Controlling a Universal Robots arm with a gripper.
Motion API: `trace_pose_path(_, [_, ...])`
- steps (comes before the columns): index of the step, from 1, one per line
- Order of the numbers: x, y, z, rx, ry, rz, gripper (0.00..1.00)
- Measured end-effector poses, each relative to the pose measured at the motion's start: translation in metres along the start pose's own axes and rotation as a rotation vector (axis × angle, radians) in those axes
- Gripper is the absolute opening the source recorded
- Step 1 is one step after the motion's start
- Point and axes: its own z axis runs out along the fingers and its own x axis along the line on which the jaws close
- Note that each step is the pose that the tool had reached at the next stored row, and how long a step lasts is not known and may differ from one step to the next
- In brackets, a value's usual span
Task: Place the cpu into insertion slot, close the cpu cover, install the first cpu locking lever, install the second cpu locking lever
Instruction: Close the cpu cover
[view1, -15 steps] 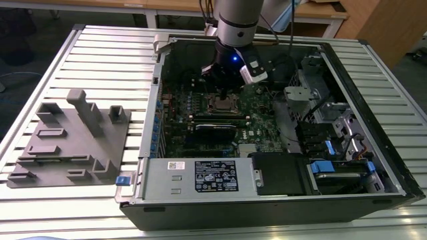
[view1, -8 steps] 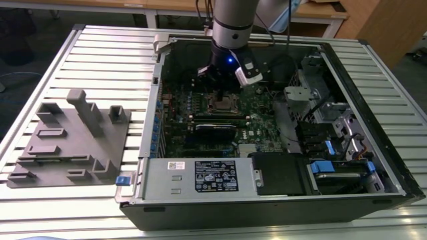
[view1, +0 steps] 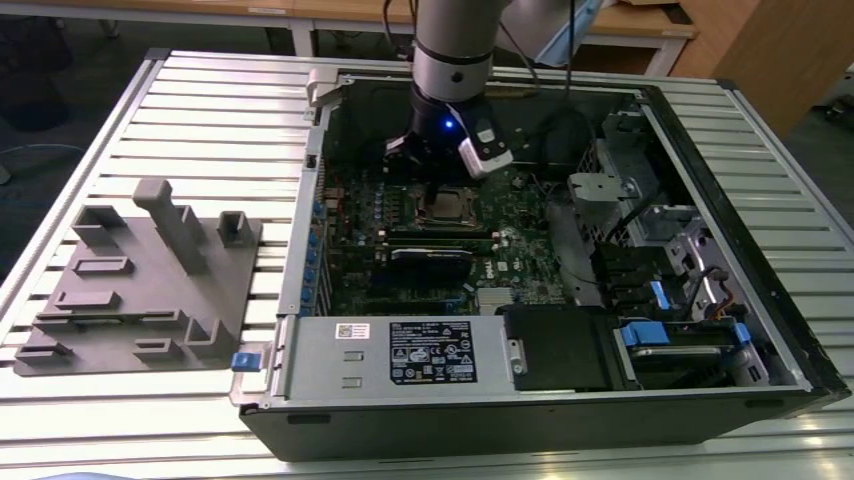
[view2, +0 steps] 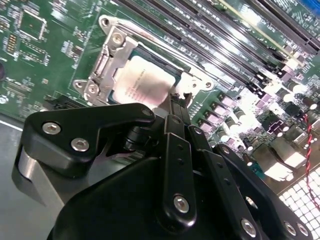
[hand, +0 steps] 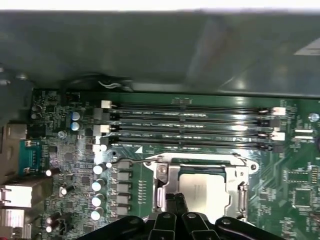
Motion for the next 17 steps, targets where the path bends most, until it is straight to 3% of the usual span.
trace_pose_path(7, [0.0054, 0.0001, 0.0054, 0.0000, 0.0000, 0.001, 0.11])
trace_pose_path(17, [0.0058, 0.0015, 0.0066, -0.0001, -0.0001, 0.001, 0.11])
